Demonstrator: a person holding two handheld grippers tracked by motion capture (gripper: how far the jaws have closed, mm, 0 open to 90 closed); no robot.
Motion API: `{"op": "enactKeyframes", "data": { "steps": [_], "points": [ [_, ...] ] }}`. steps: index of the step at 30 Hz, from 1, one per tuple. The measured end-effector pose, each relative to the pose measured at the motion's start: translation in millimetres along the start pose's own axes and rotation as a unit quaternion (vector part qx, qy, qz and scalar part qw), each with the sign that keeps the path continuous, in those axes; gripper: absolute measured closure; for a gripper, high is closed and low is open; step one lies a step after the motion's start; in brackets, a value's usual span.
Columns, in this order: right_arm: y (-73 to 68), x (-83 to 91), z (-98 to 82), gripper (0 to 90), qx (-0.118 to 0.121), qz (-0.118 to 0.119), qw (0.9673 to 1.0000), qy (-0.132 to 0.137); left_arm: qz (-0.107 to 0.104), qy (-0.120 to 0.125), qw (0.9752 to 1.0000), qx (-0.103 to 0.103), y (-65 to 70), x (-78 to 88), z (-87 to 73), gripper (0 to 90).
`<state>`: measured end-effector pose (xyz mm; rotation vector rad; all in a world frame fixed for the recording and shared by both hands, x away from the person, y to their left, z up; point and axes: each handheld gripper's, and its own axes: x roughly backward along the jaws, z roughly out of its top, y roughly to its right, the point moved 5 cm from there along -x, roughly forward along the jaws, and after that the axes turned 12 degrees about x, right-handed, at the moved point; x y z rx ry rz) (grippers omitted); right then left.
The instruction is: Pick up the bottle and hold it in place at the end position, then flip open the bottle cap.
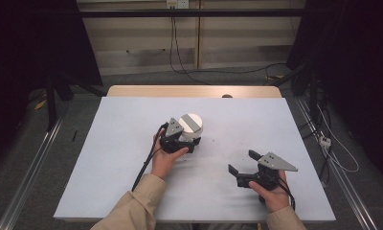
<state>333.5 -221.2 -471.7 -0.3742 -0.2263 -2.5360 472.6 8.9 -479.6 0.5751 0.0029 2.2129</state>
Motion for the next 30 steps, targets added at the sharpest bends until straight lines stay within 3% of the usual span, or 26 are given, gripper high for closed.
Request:
{"op": "enactKeyframes", "data": {
  "steps": [20, 30],
  "points": [
    [-0.8, -17.3, 15.2, 9.3, -0.002, 0.004, 0.9999, -0.01, 0.001, -0.001, 1.0, -0.001, 0.2, 0.0, 0.2, 18.7],
    [-5.3, -28.1, 28.7, 20.6, -0.002, 0.02, 0.9997, -0.016, 0.001, -0.001, 1.0, -0.001, 0.3, -0.1, 0.1, 18.7]
  ]
}}
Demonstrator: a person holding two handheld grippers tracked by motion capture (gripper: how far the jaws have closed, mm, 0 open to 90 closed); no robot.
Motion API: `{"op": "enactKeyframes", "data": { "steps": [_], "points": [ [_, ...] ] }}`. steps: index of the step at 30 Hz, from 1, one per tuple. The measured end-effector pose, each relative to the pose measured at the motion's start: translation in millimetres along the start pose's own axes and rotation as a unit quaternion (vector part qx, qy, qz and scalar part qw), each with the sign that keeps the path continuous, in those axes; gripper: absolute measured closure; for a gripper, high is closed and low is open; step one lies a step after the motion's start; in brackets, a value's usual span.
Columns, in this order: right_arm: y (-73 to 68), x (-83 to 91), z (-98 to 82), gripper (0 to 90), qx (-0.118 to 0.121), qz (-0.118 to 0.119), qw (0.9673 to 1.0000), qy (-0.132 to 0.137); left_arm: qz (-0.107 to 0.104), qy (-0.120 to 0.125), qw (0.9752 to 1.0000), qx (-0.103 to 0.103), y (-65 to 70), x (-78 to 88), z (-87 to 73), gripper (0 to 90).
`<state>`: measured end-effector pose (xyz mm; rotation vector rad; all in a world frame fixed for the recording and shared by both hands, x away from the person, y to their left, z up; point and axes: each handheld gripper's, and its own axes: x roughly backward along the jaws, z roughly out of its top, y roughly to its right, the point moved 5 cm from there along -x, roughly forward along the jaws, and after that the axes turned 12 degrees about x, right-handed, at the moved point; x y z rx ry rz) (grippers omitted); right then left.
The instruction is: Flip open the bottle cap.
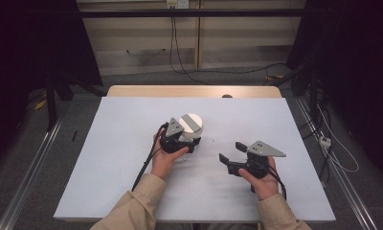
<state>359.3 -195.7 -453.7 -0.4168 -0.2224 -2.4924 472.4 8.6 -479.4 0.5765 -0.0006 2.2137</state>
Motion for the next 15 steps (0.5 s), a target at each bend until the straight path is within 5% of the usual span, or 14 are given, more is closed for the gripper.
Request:
{"op": "enactKeyframes", "data": {
  "steps": [9, 15],
  "points": [
    [-2.7, -12.1, 11.1, 27.8, -0.007, 0.002, 1.0, -0.003, -0.002, 0.0, 1.0, 0.0, -0.3, -0.1, 0.0, 18.7],
    [-10.1, -21.4, 16.6, 41.7, -0.003, 0.022, 0.9997, -0.011, -0.001, 0.001, 1.0, -0.001, -0.2, -0.3, 0.1, 18.7]
  ]
}}
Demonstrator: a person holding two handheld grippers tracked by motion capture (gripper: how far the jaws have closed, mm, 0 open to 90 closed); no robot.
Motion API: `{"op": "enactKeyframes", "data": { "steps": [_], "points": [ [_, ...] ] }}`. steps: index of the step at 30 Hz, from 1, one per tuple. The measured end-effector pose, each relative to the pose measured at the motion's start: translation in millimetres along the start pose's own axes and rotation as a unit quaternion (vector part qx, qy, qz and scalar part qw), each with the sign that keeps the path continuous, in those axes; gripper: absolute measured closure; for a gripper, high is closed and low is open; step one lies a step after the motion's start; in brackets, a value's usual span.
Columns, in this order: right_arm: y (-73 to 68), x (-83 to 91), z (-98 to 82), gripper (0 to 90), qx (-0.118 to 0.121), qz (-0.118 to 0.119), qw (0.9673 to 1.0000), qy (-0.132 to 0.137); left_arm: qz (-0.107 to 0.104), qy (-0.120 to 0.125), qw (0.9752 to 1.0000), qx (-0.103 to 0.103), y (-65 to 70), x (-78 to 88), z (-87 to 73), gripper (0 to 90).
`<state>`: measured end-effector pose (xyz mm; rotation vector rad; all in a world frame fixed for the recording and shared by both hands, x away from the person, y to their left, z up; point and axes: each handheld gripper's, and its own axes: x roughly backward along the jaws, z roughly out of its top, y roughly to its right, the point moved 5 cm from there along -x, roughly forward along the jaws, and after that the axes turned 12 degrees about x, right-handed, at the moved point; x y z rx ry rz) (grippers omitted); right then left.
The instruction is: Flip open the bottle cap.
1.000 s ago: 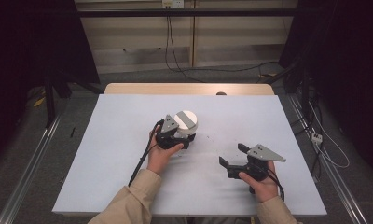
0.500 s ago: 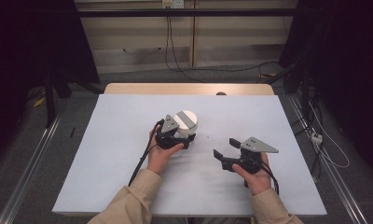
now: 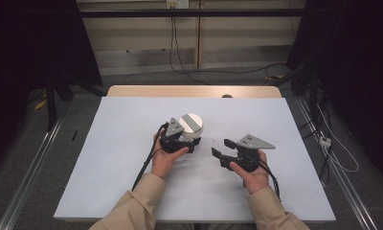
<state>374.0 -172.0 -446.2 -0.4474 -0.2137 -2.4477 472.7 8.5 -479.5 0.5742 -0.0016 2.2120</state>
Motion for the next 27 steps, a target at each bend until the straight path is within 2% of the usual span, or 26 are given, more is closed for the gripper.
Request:
{"op": "enactKeyframes", "data": {
  "steps": [4, 6, 17, 23, 27],
  "points": [
    [-2.1, -4.5, 4.3, 52.4, 0.007, 0.008, 0.9999, -0.006, 0.0, 0.0, 1.0, 0.001, -0.1, 0.1, -0.1, 18.7],
    [-1.8, -6.6, 6.8, 58.8, 0.003, 0.012, 0.9999, -0.003, 0.0, 0.0, 1.0, 0.001, -0.1, 0.1, 0.0, 18.7],
    [-8.2, -20.4, 20.0, 79.3, 0.0, 0.034, 0.9994, -0.008, -0.001, 0.0, 1.0, 0.002, -0.1, 0.1, -0.1, 18.7],
    [-10.0, -25.4, 23.1, 88.7, 0.001, 0.041, 0.9991, -0.009, 0.0, 0.0, 1.0, -0.001, -0.7, 0.2, 0.0, 18.7],
    [-11.0, -28.9, 25.8, 90.0, 0.002, 0.042, 0.9991, -0.009, -0.001, 0.0, 1.0, 0.0, -0.7, 0.1, 0.0, 18.7]
  ]
}}
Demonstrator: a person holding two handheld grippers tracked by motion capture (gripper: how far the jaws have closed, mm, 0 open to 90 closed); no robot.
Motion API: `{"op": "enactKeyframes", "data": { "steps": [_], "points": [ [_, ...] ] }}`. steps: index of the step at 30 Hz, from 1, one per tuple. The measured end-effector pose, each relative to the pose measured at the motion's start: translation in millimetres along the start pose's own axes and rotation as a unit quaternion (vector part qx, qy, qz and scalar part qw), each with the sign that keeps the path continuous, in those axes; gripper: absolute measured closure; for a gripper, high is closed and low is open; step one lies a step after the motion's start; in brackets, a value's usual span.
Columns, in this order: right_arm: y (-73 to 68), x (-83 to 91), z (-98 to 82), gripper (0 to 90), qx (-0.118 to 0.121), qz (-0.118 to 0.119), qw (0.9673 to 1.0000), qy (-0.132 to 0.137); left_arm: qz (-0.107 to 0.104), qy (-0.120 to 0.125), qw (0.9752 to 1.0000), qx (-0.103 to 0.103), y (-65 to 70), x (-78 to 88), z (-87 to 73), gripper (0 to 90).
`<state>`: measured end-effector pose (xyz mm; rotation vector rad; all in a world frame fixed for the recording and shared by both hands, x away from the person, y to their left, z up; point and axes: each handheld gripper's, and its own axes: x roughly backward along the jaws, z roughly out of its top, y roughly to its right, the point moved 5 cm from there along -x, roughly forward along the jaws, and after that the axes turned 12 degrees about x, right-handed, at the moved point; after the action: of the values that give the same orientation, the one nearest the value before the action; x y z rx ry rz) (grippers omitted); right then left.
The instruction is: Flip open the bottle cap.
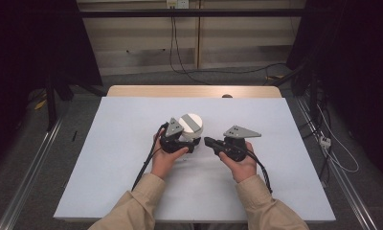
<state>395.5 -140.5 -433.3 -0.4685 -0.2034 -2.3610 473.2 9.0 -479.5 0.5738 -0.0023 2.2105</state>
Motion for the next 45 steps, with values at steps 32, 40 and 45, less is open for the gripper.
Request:
{"op": "enactKeyframes", "data": {
  "steps": [32, 40, 45],
  "points": [
    [-2.4, -22.4, 16.3, 90.0, 0.028, -0.011, 0.9995, -0.006, -0.001, 0.0, 1.0, 0.003, 0.3, -0.2, -0.2, 18.7],
    [-3.0, -21.8, 20.9, 90.0, 0.031, -0.01, 0.9994, -0.004, -0.001, 0.0, 1.0, 0.002, 0.2, -0.1, -0.2, 18.8],
    [-2.4, -20.5, 26.2, 90.0, 0.033, -0.011, 0.9994, 0.002, -0.002, 0.0, 1.0, 0.002, 0.2, -0.2, -0.3, 18.7]
  ]
}}
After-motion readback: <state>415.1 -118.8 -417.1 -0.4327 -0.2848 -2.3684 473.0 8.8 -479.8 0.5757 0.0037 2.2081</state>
